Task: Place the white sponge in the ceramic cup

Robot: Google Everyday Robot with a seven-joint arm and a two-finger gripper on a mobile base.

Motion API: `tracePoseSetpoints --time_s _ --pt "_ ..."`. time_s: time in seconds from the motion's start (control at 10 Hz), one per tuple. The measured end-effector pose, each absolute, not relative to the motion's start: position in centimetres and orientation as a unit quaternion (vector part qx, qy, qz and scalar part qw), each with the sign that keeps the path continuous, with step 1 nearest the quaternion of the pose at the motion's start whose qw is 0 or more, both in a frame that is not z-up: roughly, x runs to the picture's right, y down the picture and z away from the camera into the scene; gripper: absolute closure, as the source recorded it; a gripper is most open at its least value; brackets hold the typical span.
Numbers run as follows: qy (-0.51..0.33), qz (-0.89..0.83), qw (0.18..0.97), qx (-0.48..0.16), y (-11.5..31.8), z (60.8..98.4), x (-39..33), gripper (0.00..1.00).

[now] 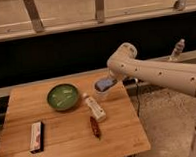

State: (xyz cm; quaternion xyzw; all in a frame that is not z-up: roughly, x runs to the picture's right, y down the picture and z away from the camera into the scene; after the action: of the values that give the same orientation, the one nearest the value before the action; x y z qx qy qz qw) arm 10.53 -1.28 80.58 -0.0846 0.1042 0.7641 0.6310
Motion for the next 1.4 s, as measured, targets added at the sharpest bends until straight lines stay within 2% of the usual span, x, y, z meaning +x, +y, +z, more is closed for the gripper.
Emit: tracePoseSetpoints --time_s 1.4 --pt "0.101 0.757 0.639 -0.091 -0.97 80.52 9.62 0.88"
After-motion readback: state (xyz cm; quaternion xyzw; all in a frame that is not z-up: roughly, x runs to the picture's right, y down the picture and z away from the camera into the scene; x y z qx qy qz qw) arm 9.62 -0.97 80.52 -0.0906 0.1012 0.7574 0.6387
